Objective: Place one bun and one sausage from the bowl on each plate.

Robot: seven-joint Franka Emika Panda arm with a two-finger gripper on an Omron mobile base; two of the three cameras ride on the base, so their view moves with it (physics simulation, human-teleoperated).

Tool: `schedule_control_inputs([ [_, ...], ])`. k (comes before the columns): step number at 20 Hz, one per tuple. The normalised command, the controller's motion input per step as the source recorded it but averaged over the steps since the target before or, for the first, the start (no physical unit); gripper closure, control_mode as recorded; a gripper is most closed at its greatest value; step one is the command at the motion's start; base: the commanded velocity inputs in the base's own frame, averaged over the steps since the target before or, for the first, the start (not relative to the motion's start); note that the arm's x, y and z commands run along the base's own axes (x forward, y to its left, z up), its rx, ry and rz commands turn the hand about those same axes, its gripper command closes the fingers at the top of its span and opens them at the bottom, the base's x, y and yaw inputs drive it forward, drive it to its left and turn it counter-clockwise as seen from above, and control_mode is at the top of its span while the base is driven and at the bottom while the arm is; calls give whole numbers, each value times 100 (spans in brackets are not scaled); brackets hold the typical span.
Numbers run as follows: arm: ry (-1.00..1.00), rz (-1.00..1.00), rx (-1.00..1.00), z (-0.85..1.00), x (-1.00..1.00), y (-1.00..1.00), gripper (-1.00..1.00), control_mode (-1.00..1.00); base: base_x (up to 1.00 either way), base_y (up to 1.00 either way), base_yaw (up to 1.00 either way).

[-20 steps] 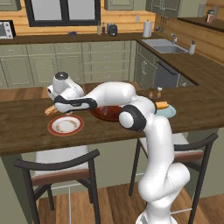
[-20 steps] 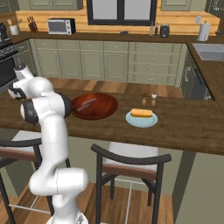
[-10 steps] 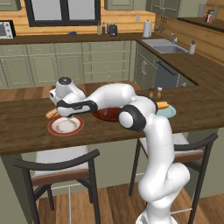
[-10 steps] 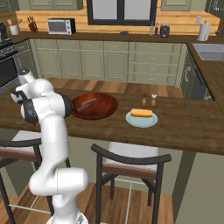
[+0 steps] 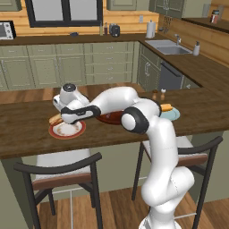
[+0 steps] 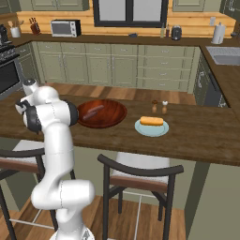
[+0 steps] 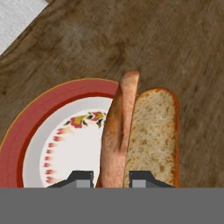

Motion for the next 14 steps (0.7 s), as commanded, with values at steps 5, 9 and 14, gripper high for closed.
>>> schedule_control_inputs([
  [5,0,0,0,-13,8,0,100,-100,0,0,0],
  [9,0,0,0,-9,13,0,100,-100,0,0,0],
  [14,0,1,0,-9,21,3,100,-100,0,0,0],
])
